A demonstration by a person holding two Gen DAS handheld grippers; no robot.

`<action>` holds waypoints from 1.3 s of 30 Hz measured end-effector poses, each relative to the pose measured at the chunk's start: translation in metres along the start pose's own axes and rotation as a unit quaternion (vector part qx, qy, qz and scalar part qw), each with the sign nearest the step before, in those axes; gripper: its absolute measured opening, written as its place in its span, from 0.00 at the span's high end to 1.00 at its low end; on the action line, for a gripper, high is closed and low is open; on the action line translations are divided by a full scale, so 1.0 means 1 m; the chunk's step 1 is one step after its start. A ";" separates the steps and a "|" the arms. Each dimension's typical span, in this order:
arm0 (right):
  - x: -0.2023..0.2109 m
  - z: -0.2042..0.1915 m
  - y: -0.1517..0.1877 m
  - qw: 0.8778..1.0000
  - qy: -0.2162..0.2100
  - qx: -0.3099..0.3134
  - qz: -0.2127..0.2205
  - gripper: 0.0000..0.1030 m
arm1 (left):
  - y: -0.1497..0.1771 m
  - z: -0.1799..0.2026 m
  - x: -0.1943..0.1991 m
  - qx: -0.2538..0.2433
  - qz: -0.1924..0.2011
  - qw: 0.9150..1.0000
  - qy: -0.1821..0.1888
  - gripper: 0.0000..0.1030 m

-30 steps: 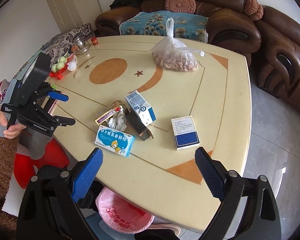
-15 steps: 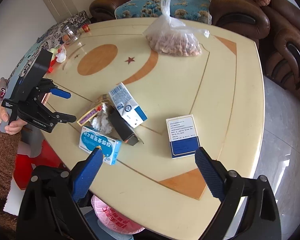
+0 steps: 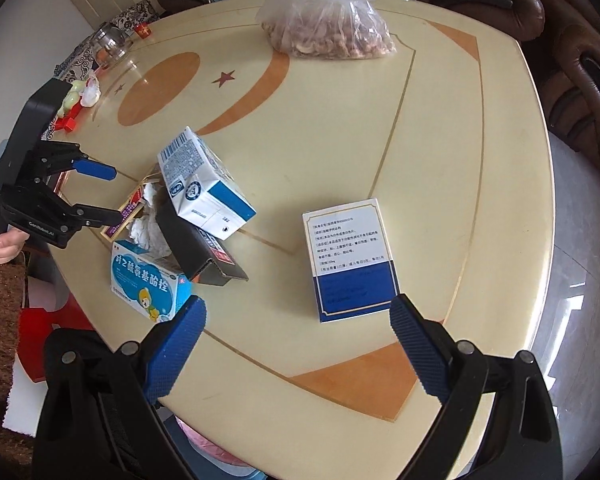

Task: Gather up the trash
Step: 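Grasp the white-blue medicine box with the right tool while the left tool grasps the playing-card box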

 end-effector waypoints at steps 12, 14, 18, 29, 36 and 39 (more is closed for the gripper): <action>-0.036 0.013 -0.014 0.999 0.017 0.008 -0.032 0.12 | -0.002 -0.006 -0.014 -0.013 -0.007 1.000 0.004 0.22; -0.042 0.015 -0.016 0.999 0.021 0.011 -0.036 0.12 | -0.002 -0.008 -0.018 -0.015 -0.009 1.000 0.004 0.22; -0.054 0.020 -0.020 0.998 0.028 0.010 -0.047 0.12 | -0.005 -0.010 -0.027 -0.012 -0.013 1.000 0.006 0.22; -0.069 0.029 -0.021 0.998 0.039 0.010 -0.051 0.12 | -0.015 -0.033 -0.052 0.006 -0.025 0.999 0.029 0.22; -0.073 0.027 -0.024 0.998 0.045 0.010 -0.044 0.26 | -0.017 -0.037 -0.053 0.011 -0.011 0.999 0.040 0.30; -0.077 0.029 -0.026 0.998 0.049 0.003 -0.046 0.37 | -0.015 -0.036 -0.054 0.018 -0.008 0.998 0.058 0.40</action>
Point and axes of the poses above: each gripper's, at about its wrist camera, not at the fingertips, and x roughly against the way its jaws point, z to its right, y to its underside, the point moved 3 cm from there along -x, roughly the way its jaws point, and after that the axes turned 1 degree about -y, right-handed, at the moved point
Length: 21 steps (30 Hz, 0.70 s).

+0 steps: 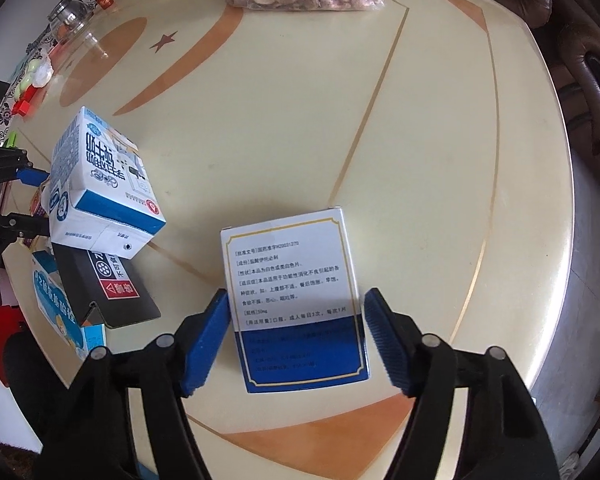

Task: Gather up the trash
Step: 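Grasp the white-blue medicine box with the right tool while the left tool grasps the playing-card box, then lift the medicine box and card box with both tools and carry them over the pink bin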

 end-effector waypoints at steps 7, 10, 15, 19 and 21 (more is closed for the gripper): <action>0.003 0.003 0.003 1.000 0.012 -0.009 0.009 0.40 | 0.010 -0.004 0.013 0.017 0.015 1.000 0.010 0.41; 0.007 0.002 0.004 1.000 0.021 -0.009 0.018 0.40 | 0.012 -0.005 0.027 0.023 0.028 0.999 0.013 0.41; 0.019 -0.005 0.002 0.999 0.028 -0.011 0.036 0.40 | 0.022 0.005 0.039 0.033 0.038 0.999 0.002 0.41; 0.030 -0.007 0.004 0.998 0.032 -0.011 0.044 0.40 | 0.031 0.009 0.050 0.035 0.043 0.998 -0.005 0.41; 0.037 -0.008 0.007 0.998 0.035 -0.011 0.051 0.40 | 0.028 0.012 0.068 0.033 0.047 0.998 -0.012 0.41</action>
Point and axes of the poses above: each gripper's, at about its wrist camera, not at the fingertips, and x roughly against the way its jaws point, z to its right, y to its underside, the point moved 3 cm from there along -x, roughly the way its jaws point, and after that the axes turned 1 degree about -y, right-handed, at the moved point
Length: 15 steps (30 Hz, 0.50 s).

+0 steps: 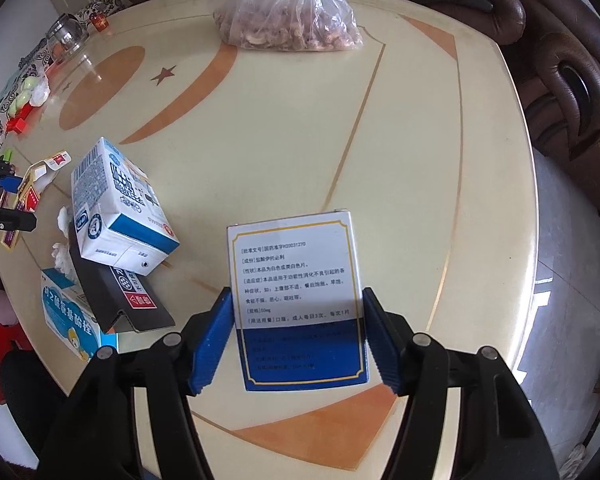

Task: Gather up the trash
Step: 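Lift the medicine box and card box with both tools and carry them over the pink bin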

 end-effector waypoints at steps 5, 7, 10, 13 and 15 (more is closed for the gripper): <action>0.016 0.000 0.006 1.000 0.003 0.000 0.007 0.40 | 0.005 0.000 0.023 0.000 0.008 1.000 -0.012 0.41; 0.023 -0.002 0.009 1.000 0.005 0.000 0.011 0.40 | 0.009 0.005 0.033 -0.003 0.012 1.000 -0.018 0.41; 0.039 -0.007 0.014 1.000 0.006 -0.002 0.018 0.40 | 0.018 0.017 0.044 -0.008 0.021 0.999 -0.025 0.41; 0.059 -0.014 0.021 1.000 0.007 0.002 0.028 0.40 | 0.024 0.031 0.056 -0.015 0.029 0.999 -0.037 0.41; 0.075 -0.020 0.028 0.999 0.010 0.003 0.037 0.40 | 0.031 0.035 0.067 -0.020 0.035 0.998 -0.043 0.41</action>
Point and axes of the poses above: each gripper's, at about its wrist camera, not at the fingertips, and x roughly against the way its jaws point, z to its right, y to its underside, the point moved 3 cm from there along -x, roughly the way its jaws point, and after that the axes turned 1 degree about -y, right-handed, at the moved point
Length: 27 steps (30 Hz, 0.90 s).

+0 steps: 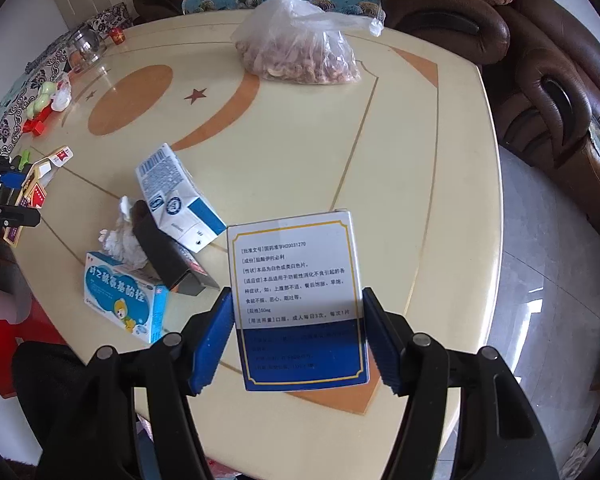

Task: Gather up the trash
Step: 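Lift the medicine box and card box with both tools and carry them over the pink bin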

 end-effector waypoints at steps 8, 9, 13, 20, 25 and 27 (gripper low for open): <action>0.052 -0.025 0.030 1.000 -0.002 0.007 0.023 0.40 | 0.024 0.025 0.028 -0.011 0.013 1.000 -0.021 0.41; 0.058 -0.029 0.035 1.000 -0.003 0.010 0.026 0.40 | 0.029 0.029 0.032 -0.014 0.015 1.000 -0.022 0.41; 0.078 -0.046 0.054 0.999 -0.004 0.022 0.033 0.40 | 0.048 0.047 0.044 -0.025 0.023 0.999 -0.025 0.41; 0.102 -0.070 0.085 0.999 -0.010 0.031 0.043 0.40 | 0.080 0.073 0.050 -0.043 0.025 0.998 -0.030 0.41; 0.114 -0.085 0.106 0.998 -0.015 0.035 0.049 0.40 | 0.103 0.092 0.052 -0.056 0.026 0.998 -0.031 0.41; 0.117 -0.092 0.115 0.998 -0.018 0.041 0.048 0.40 | 0.111 0.100 0.052 -0.063 0.027 0.997 -0.033 0.41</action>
Point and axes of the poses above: each gripper's, at about its wrist camera, not at the fingertips, and x roughly against the way its jaws point, z to its right, y to its underside, the point moved 3 cm from there along -x, roughly the way its jaws point, and after that the axes turned 1 degree about -y, right-handed, at the moved point
